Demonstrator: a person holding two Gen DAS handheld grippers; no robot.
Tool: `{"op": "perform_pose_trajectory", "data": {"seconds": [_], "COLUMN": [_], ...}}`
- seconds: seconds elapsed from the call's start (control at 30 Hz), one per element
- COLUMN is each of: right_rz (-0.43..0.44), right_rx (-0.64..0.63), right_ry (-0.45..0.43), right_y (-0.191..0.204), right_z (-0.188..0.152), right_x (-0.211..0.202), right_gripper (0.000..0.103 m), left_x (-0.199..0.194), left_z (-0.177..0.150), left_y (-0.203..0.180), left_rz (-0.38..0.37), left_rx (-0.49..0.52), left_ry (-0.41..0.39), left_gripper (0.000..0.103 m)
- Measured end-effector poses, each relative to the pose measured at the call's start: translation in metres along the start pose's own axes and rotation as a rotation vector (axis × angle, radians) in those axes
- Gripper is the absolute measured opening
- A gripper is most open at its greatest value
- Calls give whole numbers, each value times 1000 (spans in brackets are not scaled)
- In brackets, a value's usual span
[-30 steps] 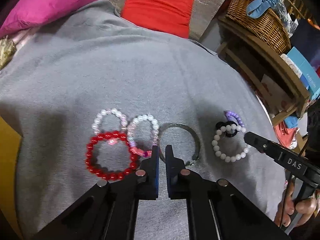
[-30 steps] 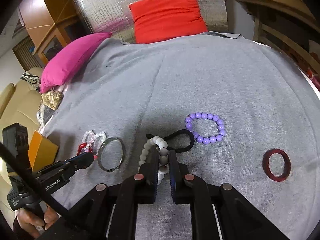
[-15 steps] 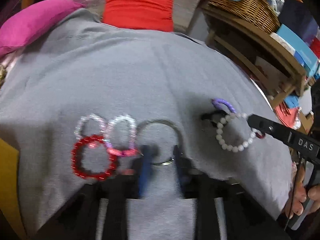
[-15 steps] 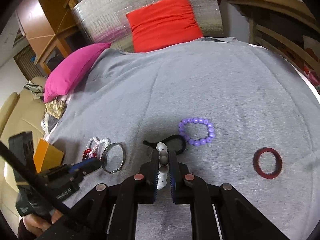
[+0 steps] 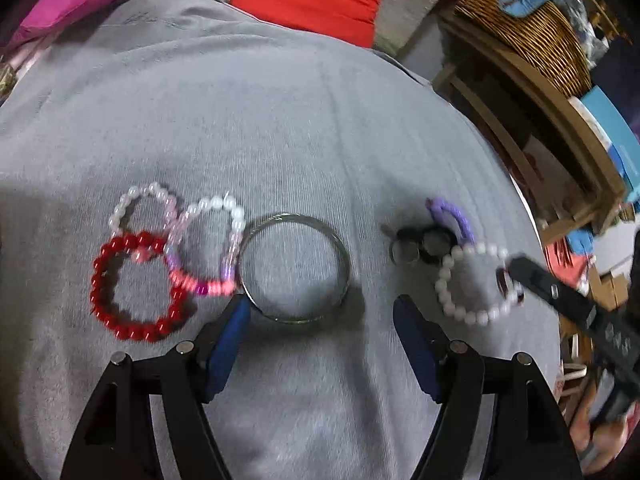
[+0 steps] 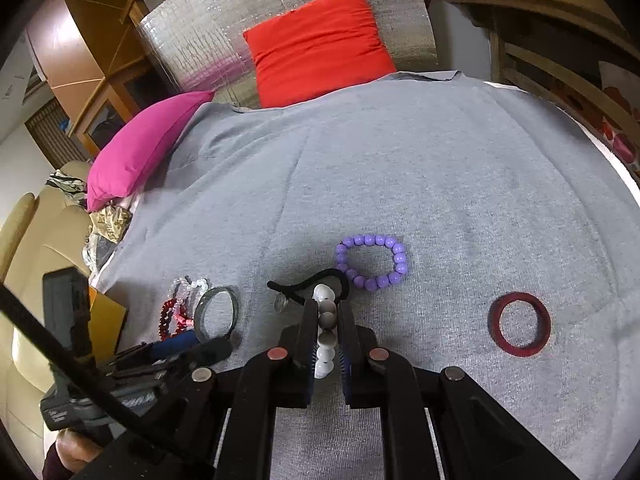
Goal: Organize jewelry
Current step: 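Close the left tool on the silver bangle while the right tool holds the white bracelet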
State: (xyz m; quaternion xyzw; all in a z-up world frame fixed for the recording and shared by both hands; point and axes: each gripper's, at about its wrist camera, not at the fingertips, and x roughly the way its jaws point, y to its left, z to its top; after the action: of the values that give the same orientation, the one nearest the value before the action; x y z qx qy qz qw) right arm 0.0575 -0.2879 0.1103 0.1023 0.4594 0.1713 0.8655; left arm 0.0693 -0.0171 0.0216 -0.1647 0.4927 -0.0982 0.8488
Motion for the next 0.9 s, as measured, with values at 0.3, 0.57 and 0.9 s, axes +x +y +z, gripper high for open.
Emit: {"op": "perform_pose_trajectory", "data": {"seconds": [0.3,0.57,0.9], "right_rz": [4,5,-6], "right_rx": [-15,-20,-19], "right_ry": [0,-12,-22], "right_y": [1,2,5], "right_z": [0,-2,-6], "right_x": [0,-6,-9], "right_gripper": [11,11,11], "left_x": [15,1,-6], "left_z": [10,8,-1], "left_y": [-15,10,5], "left_rz": [66,112,70], "left_rx": [19,26,5], "left_ry": [-60,-102,-77], "left_gripper": [89,41,78]}}
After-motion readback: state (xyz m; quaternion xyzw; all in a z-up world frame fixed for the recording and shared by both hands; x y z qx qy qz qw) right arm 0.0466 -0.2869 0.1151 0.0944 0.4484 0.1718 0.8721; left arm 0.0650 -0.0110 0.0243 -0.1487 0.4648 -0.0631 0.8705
